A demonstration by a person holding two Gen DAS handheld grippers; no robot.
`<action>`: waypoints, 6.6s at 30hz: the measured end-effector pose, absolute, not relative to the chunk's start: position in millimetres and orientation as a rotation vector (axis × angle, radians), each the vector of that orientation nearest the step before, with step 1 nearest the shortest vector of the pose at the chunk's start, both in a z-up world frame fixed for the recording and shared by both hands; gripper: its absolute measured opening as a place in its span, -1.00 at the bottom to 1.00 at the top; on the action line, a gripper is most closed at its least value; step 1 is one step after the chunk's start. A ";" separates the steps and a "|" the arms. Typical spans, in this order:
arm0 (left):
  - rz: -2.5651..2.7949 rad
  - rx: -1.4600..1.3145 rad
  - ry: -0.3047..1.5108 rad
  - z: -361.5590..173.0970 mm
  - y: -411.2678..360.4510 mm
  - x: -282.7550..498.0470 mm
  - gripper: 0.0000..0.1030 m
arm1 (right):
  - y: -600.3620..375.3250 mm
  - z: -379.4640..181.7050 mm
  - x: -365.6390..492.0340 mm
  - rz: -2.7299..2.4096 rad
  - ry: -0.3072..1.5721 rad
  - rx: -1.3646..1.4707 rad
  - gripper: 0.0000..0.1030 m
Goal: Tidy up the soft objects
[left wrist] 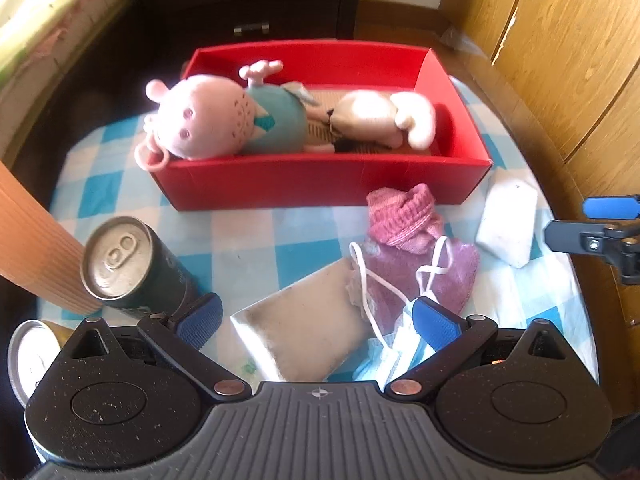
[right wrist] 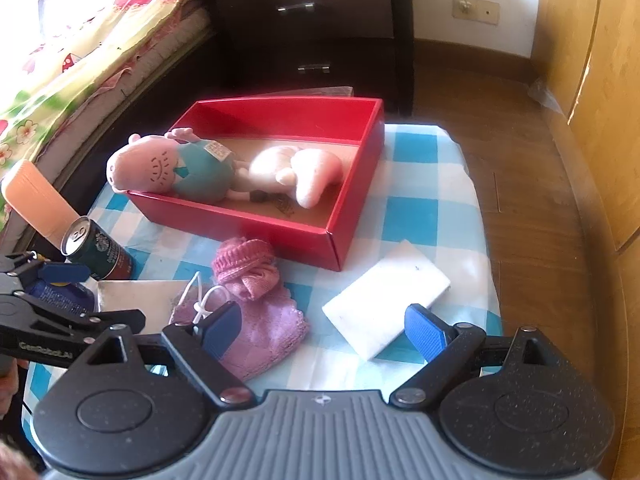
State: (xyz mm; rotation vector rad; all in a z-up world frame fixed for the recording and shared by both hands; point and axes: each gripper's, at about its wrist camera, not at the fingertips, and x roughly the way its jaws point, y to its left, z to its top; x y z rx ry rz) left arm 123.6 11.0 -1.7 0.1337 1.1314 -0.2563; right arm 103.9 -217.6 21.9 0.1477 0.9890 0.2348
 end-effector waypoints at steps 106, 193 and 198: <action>-0.335 -0.138 1.140 11.0 17.8 95.3 -0.61 | -240.9 -53.5 127.8 0.025 1.149 0.313 -0.30; -0.210 -0.212 0.882 83.3 19.1 148.8 0.11 | -210.9 82.4 118.4 0.318 0.759 0.410 -0.23; -0.201 -0.217 0.870 82.6 12.0 173.7 0.11 | -210.8 81.4 143.5 0.290 0.754 0.405 -0.23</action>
